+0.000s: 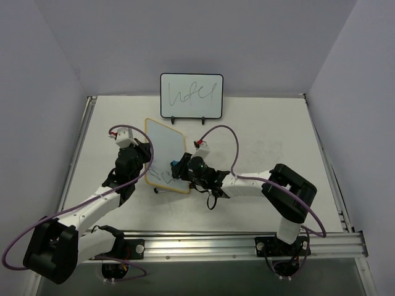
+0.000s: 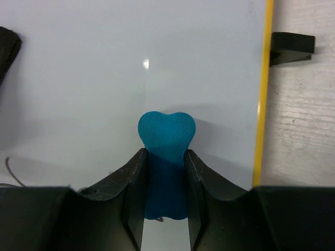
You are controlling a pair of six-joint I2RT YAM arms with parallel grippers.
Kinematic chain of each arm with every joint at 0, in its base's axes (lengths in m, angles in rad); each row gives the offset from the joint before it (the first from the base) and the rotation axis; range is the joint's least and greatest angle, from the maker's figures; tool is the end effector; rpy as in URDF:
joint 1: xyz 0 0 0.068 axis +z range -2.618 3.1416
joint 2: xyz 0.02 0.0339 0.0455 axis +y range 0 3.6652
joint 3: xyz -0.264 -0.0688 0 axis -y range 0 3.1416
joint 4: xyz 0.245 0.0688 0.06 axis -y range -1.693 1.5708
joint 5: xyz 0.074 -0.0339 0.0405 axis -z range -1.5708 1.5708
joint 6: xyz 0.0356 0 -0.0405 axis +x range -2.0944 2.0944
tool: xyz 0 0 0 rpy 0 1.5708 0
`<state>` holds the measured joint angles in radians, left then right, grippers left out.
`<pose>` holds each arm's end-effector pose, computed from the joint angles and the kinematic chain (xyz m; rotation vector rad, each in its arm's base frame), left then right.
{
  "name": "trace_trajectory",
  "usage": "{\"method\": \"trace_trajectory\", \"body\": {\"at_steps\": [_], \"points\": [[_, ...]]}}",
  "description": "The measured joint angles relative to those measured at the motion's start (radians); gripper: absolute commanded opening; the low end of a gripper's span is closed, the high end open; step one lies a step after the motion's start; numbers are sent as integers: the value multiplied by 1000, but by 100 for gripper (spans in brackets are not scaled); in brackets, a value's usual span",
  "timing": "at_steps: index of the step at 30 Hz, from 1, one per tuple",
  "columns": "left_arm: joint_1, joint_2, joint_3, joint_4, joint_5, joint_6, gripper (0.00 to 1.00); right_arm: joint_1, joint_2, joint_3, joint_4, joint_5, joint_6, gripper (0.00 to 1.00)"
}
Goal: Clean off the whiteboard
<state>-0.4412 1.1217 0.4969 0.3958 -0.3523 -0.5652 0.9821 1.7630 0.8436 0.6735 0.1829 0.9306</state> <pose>0.2257 -0.0930 0.2323 -0.3625 1.7669 -0.4051 0.2122 0.3061 0.1876 0.0904 1.9784 1.1546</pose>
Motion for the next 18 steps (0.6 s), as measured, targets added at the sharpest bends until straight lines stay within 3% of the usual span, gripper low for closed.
{"method": "trace_trajectory", "body": {"at_steps": [10, 18], "points": [[0, 2, -1, -12, 4, 3, 2, 100, -1, 162, -111, 43, -31, 0], [0, 0, -1, -14, 13, 3, 2, 109, -26, 92, -26, 32, -2, 0]]}}
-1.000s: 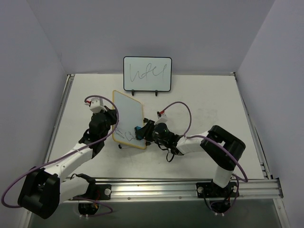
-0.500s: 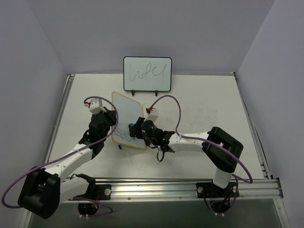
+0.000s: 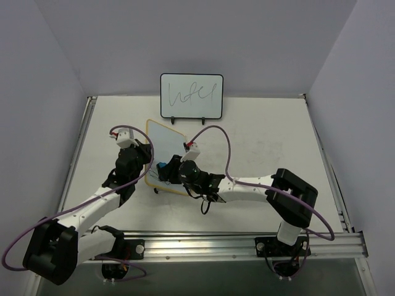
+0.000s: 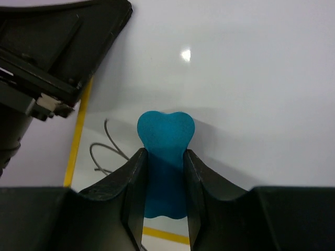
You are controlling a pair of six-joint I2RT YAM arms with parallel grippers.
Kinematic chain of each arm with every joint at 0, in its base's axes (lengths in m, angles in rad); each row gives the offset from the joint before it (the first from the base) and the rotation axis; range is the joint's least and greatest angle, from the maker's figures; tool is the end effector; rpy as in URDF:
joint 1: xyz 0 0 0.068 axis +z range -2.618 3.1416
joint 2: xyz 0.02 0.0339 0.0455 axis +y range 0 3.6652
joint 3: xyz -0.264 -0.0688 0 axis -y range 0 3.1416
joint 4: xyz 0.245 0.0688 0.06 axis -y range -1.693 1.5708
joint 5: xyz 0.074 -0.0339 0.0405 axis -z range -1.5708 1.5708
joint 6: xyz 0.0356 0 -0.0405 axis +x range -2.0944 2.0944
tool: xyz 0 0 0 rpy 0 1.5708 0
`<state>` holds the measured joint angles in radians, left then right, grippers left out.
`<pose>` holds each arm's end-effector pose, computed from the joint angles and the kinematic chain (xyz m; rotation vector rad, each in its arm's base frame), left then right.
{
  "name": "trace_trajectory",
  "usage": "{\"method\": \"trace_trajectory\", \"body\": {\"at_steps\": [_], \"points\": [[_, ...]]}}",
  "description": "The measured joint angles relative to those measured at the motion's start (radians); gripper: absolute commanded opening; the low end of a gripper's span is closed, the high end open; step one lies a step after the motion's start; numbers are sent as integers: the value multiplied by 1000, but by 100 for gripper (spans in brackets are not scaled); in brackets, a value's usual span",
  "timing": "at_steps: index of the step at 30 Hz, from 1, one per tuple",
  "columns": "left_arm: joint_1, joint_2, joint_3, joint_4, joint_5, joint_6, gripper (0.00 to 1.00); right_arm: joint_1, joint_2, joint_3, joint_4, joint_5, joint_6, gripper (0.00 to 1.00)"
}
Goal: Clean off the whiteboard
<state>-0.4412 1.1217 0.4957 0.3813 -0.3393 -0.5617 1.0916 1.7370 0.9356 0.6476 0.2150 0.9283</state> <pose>0.2252 -0.0932 0.2303 -0.3495 1.7860 -0.4063 0.1841 0.3379 0.2229 0.0201 1.9063 1.2685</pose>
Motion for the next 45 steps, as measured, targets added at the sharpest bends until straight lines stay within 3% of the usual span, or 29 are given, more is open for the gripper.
{"method": "trace_trajectory", "body": {"at_steps": [11, 27, 45], "points": [[0, 1, 8, 2, 14, -2, 2, -7, -93, -261, 135, -48, 79, 0], [0, 5, 12, 1, 17, 8, 2, -90, -36, -284, 237, -126, 97, 0], [0, 6, 12, -8, 3, 16, 2, -26, 13, 48, -205, 59, -34, 0]]}}
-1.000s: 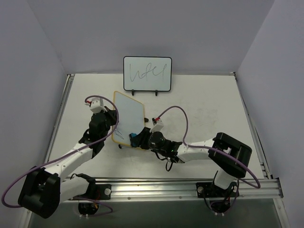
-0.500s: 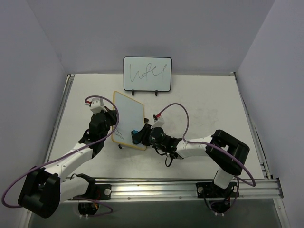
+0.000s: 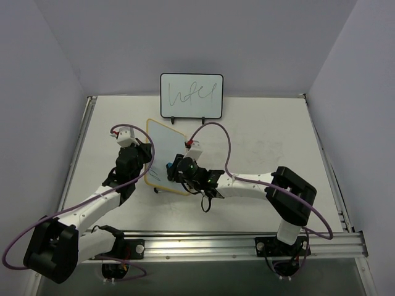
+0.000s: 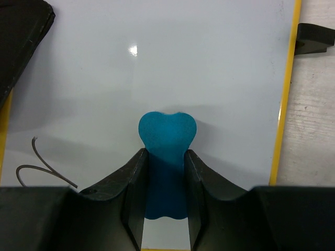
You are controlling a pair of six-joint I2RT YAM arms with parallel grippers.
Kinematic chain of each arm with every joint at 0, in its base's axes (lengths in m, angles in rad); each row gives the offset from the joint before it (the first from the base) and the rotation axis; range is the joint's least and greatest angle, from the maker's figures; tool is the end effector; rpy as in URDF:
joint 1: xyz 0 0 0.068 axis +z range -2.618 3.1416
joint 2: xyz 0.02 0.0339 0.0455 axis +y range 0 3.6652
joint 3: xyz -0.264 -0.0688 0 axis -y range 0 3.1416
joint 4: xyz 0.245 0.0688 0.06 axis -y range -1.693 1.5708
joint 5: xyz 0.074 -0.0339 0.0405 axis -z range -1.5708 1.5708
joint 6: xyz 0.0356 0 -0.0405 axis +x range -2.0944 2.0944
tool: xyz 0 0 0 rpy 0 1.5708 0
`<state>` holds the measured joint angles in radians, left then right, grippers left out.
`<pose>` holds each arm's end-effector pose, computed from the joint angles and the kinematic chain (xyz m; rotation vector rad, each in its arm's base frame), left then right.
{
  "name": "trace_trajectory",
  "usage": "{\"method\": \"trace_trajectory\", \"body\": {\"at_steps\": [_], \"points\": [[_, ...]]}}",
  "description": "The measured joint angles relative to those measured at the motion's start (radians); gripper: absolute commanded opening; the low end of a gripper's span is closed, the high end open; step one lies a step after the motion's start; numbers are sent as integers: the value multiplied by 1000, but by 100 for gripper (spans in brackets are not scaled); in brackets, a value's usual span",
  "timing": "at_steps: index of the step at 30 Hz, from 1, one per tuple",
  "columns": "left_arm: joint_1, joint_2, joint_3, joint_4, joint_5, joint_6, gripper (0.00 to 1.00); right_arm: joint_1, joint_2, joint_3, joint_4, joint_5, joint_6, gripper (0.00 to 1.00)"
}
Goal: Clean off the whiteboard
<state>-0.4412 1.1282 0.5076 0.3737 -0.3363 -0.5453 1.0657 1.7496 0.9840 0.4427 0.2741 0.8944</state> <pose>0.2270 -0.0942 0.2321 -0.3325 1.7907 -0.3962 0.1961 0.3347 0.2124 0.0270 2.0300 1.0527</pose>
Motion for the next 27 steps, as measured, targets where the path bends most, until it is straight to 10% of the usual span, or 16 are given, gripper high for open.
{"method": "trace_trajectory", "body": {"at_steps": [27], "points": [[0, 2, 0, -3, -4, 0, 2, 103, 19, 203, -87, -23, -33, 0]]}}
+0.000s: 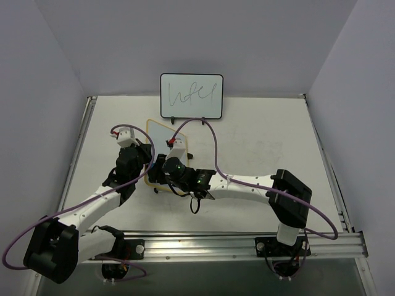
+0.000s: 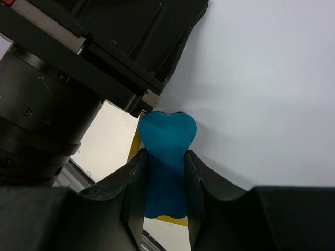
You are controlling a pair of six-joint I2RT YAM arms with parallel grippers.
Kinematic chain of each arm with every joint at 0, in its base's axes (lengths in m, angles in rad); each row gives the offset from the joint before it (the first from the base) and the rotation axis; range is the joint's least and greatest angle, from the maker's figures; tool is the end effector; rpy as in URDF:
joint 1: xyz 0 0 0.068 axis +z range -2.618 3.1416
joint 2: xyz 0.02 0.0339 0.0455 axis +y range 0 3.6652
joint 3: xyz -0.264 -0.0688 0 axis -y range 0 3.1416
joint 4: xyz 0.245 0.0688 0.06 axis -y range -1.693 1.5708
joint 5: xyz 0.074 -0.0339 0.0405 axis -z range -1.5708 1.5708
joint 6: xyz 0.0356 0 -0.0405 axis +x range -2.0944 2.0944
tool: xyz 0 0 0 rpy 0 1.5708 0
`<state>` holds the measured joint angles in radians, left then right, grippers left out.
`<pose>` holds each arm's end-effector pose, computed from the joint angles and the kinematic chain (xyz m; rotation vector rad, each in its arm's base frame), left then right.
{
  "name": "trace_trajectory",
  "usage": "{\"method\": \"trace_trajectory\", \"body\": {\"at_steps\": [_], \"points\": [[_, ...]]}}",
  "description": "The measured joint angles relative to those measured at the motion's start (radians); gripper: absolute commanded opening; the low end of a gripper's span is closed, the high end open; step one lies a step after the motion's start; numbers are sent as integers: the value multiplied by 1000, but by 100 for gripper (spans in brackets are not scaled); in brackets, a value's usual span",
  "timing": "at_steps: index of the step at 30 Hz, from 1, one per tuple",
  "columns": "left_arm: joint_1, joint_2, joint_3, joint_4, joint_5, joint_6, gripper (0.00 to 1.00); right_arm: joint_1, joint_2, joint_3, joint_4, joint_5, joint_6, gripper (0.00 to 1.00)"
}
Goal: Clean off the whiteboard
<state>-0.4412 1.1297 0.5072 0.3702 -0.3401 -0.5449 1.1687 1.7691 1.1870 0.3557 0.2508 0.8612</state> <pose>0.2270 -0.0941 0.2313 -0.3343 1.7948 -0.3900 0.1707 0.3788 0.2634 -0.1056 1.9626 1.1919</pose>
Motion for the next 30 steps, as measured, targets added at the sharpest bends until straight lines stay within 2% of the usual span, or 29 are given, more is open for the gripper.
{"method": "trace_trajectory", "body": {"at_steps": [13, 30], "points": [[0, 1, 0, -5, -5, 6, 2, -3, 12, 13, -12, -8, 32, 0], [0, 3, 0, 0, -4, 3, 2, -90, -16, -148, 174, -121, 111, 0]]}}
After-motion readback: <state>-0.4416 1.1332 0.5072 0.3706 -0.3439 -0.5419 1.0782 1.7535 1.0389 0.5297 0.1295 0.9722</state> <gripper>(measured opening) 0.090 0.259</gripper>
